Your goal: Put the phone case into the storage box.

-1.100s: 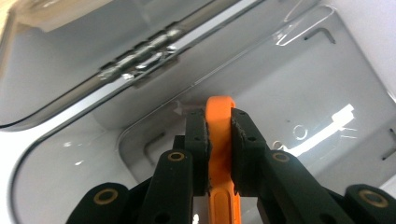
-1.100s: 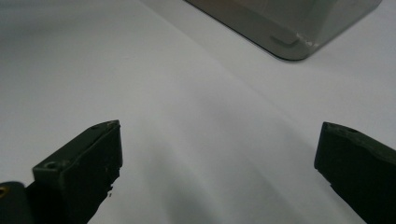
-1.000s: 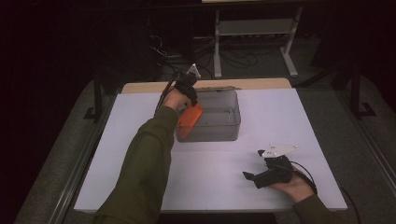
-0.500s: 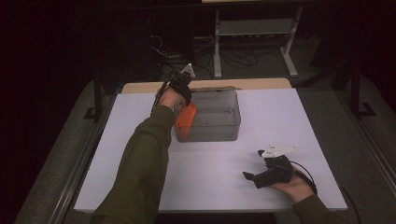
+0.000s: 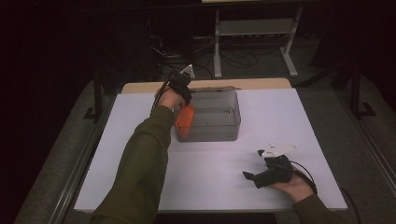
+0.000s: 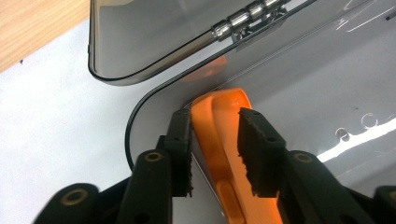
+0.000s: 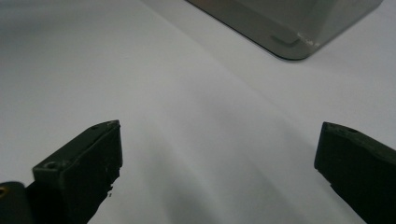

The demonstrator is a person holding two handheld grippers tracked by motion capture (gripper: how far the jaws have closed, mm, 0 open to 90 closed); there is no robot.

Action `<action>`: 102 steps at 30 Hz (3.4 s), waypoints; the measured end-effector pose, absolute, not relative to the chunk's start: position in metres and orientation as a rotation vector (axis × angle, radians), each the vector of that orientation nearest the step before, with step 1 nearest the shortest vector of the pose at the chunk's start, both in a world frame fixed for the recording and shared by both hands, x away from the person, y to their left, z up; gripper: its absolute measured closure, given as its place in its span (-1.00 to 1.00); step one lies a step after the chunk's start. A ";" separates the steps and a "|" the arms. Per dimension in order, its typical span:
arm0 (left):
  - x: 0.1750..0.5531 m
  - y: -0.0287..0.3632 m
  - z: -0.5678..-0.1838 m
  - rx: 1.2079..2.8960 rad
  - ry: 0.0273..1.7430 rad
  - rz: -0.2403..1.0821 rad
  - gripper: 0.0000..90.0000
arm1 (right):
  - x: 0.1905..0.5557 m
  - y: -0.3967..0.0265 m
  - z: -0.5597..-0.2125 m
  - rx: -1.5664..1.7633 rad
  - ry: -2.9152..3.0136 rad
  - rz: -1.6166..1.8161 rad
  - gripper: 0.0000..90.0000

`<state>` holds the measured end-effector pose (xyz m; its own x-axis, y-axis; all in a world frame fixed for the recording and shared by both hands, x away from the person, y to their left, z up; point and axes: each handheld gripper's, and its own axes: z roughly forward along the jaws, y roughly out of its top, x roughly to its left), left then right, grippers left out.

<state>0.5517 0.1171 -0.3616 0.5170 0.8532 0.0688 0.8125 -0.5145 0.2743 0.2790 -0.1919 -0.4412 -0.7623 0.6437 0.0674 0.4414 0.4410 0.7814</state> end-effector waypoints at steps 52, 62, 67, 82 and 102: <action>0.489 0.153 -0.308 2.318 0.876 0.218 -0.71 | 0.284 -0.191 -0.443 0.938 2.467 1.213 -0.99; 0.471 0.169 -0.315 2.269 0.815 0.231 -0.90 | 0.283 -0.189 -0.442 0.929 2.466 1.209 -0.99; 0.463 0.175 -0.319 2.259 0.806 0.242 -0.98 | 0.283 -0.189 -0.442 0.933 2.463 1.203 -0.99; 0.431 0.182 -0.326 2.233 0.745 0.269 -0.97 | 0.283 -0.188 -0.443 0.934 2.465 1.196 -0.99; 0.386 0.202 -0.338 2.220 0.701 0.310 -0.97 | 0.284 -0.188 -0.443 0.930 2.467 1.183 -0.99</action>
<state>0.3862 0.2020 -0.3383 0.8188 0.5741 -0.0006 0.3860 -0.5499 0.7406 0.2835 -0.1875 -0.4433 -0.7646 0.6429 0.0468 0.4388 0.4660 0.7683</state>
